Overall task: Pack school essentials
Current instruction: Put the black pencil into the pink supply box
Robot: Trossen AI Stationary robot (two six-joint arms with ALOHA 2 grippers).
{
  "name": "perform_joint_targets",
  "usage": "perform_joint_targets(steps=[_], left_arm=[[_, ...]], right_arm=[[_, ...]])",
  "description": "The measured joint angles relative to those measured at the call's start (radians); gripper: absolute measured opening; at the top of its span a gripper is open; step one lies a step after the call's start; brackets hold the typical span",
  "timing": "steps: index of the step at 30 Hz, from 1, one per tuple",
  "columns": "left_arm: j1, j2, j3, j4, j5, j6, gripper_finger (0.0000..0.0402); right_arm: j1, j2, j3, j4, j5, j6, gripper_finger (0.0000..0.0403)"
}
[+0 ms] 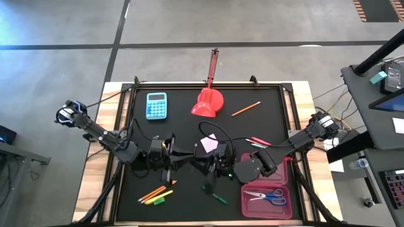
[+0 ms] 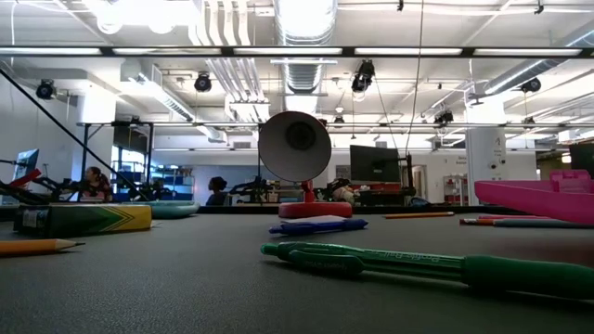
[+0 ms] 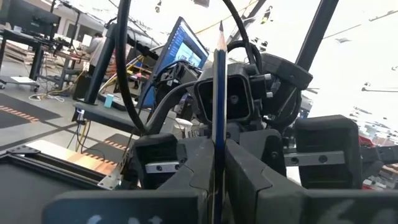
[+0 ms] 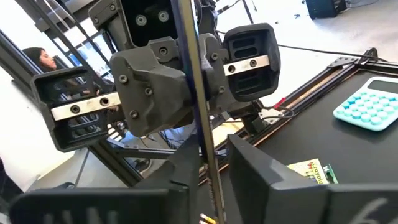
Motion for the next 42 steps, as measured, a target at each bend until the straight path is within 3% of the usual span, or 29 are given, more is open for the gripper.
perform_joint_targets(steps=[4,12,18,22,27,34,42], left_arm=[[0.001,0.0,0.0,0.0,-0.005,-0.004,0.001],[0.0,0.0,-0.001,0.005,0.001,-0.007,0.0015],[-0.001,0.0,-0.002,-0.054,0.012,-0.007,0.0072],[0.0,0.002,-0.004,-0.056,0.011,-0.007,0.0129],[0.0,-0.001,-0.006,-0.093,0.008,-0.012,0.0177],[0.002,-0.001,-0.008,-0.262,0.004,-0.181,0.0184],[0.005,0.0,-0.011,-0.336,0.002,-0.27,0.0184]], right_arm=[[0.0,0.0,0.0,0.008,-0.007,-0.004,0.002],[0.0,-0.001,0.0,0.022,-0.027,-0.002,0.0012],[0.009,-0.046,-0.002,-0.084,-0.033,0.043,0.0011],[0.019,-0.086,-0.002,-0.246,-0.052,0.123,0.001],[0.063,-0.148,-0.002,-0.582,-0.14,0.345,0.001],[0.2,-0.163,-0.002,-1.064,-0.357,0.735,0.0011],[0.353,-0.082,-0.019,-1.256,-0.606,0.919,0.0012]])
